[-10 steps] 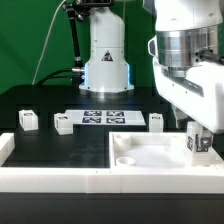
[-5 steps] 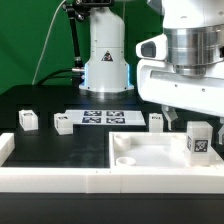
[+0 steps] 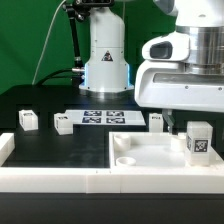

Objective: Assemble one leg

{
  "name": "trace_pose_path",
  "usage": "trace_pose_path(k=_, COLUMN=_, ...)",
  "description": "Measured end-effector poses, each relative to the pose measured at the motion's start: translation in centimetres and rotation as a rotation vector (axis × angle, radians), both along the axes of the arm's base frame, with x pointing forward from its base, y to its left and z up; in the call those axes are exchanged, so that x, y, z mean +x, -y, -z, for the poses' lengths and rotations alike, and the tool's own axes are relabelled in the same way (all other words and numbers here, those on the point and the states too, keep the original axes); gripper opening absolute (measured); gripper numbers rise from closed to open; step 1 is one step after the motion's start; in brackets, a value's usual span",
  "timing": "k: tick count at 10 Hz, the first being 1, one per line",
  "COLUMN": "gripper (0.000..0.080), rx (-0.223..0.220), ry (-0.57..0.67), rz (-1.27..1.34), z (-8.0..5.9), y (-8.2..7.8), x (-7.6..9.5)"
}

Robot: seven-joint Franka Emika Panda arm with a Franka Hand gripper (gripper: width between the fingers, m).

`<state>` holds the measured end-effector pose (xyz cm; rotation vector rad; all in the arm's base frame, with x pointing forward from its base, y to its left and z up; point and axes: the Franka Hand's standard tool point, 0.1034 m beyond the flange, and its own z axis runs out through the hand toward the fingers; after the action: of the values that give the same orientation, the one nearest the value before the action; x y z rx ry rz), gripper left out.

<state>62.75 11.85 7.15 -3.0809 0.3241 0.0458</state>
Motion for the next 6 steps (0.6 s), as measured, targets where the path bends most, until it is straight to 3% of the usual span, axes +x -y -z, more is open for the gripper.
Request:
trace_pose_path(k=4, gripper=0.0648, rx=0.004, ry=0.007, rz=-0.193, z=0.09, y=0.57, x=0.03)
trace_pose_path(k=6, gripper=0.0416, rx=0.004, ry=0.007, rz=-0.192, z=0.12, y=0.60, x=0.02)
